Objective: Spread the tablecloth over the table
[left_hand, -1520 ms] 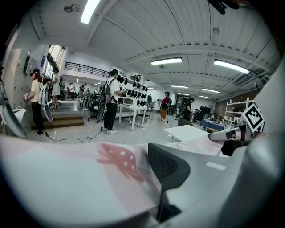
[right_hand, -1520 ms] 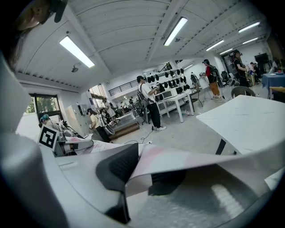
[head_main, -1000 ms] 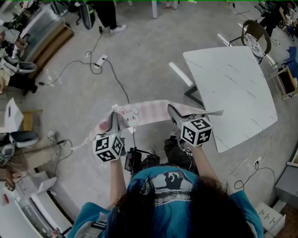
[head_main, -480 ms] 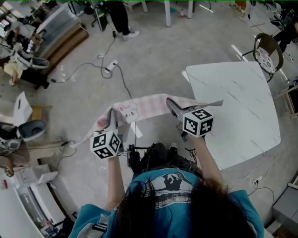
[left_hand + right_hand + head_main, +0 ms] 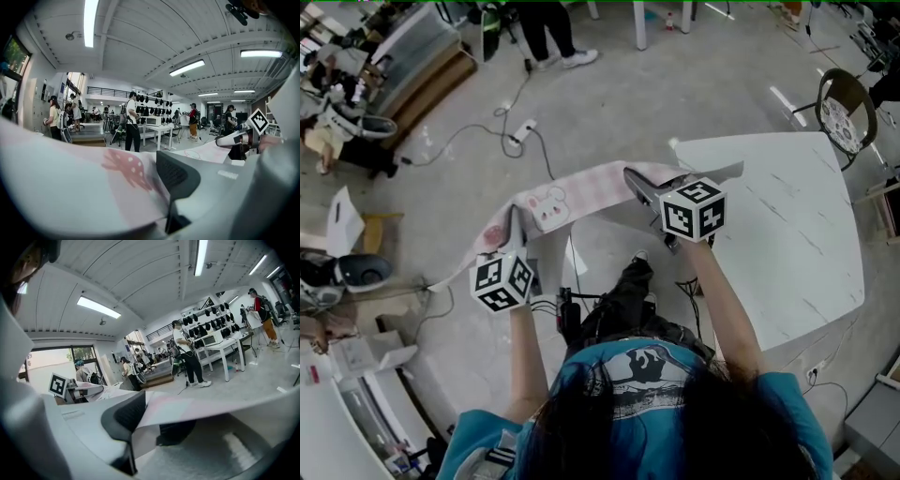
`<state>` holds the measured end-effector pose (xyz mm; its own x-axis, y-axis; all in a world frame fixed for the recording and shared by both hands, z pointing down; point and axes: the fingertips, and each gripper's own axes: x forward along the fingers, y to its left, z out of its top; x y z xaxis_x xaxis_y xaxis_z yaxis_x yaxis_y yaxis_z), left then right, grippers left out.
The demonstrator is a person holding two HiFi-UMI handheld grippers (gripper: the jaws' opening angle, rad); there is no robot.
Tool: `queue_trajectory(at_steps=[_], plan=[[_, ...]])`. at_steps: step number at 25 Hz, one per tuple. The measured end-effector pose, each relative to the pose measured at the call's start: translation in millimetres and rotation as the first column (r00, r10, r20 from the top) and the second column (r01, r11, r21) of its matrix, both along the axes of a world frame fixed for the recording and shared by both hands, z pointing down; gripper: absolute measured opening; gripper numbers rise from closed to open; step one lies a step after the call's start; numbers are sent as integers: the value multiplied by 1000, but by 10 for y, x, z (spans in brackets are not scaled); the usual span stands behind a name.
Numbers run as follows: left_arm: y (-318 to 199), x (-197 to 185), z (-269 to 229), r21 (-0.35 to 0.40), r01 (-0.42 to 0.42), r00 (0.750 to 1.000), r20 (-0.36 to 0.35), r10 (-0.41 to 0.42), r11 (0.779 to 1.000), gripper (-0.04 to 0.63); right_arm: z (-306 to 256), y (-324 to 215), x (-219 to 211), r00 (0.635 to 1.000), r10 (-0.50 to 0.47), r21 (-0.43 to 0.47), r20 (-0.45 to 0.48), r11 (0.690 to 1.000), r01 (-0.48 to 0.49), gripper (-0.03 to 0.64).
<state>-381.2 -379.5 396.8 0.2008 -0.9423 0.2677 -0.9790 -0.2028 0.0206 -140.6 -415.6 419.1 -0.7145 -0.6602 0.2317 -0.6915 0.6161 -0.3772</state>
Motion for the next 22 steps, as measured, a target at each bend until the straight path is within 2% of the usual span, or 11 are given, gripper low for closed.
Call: queue_trajectory(at_steps=[6,13,18,22], plan=[[-541,1,-87,28,12,1000,-16,-12,1000,77,-95,-630,-17,999,-38,-4,-5,999,38,63],[-1264,62,-228,66,4,997,-80,1,998,80,-303,-1431,43,999,-44,-3,-6,999,44,58],[-1848,273,-394,115,-44,988,-144,60,992,84,-559,-2023,257,1000,-2,36,-14,999,3,52],[-2219,577,-471,163,-103,984,-129,125,981,89,-709,-2338,568,998,53,54,-16,997,-52,49]])
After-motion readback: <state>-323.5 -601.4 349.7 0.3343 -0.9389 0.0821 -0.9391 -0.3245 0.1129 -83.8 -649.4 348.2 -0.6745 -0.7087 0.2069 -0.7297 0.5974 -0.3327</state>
